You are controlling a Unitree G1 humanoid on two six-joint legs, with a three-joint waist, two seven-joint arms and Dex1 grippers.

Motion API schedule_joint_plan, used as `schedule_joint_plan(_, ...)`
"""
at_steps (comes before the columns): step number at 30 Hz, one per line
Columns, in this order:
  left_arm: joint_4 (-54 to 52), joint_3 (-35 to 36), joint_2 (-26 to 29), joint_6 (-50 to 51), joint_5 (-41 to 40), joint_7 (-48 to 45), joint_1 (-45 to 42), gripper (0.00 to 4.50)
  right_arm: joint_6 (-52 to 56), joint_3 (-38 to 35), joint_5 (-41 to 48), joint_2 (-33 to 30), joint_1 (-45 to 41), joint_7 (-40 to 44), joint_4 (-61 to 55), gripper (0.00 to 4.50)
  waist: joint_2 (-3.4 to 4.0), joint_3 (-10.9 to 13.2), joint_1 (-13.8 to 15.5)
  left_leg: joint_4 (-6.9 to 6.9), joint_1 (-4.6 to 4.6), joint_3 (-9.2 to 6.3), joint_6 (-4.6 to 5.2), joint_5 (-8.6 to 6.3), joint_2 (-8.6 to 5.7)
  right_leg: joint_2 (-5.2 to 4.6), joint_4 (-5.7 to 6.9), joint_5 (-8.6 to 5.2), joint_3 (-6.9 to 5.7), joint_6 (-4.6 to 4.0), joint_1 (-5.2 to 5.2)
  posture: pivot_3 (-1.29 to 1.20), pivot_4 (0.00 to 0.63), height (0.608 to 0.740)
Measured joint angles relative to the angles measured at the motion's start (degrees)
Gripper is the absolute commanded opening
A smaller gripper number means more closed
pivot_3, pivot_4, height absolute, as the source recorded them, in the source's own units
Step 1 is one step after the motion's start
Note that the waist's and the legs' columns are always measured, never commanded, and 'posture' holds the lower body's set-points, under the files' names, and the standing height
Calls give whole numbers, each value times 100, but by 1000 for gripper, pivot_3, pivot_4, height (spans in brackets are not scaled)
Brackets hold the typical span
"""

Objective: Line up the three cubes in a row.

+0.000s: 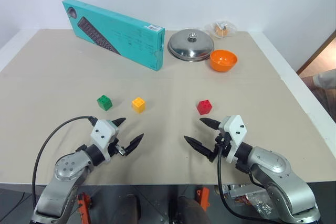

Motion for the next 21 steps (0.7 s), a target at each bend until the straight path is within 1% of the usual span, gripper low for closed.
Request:
schedule_joint_plan(7, 93, 0, -30, -8, -272, -277, -163, 4493, -104, 5, -116, -24, 89, -22, -2, 4500, 0, 0, 0, 1, 0, 2, 0, 0, -1, 3, 0, 1, 2, 1, 1, 0, 150, 740)
schedule_joint_plan(17, 90, -31, 27, 33, -414, -621, -286, 4493, -459, 6, -333, 6, 301, -22, 33, 4500, 0, 0, 0, 1, 1, 2, 0, 0, -1, 15, 0, 1, 4, 2, 1, 0, 150, 740)
schedule_joint_plan(21, 47, -134, 206, 92, -554, -929, -311, 4493, -589, -17, -353, 350, 280, -309, 110, 4500, 1, -1, -1, 3, 3, 2, 0, 0, 2, 16, 1, 4, 4, -1, 2, 0, 150, 740)
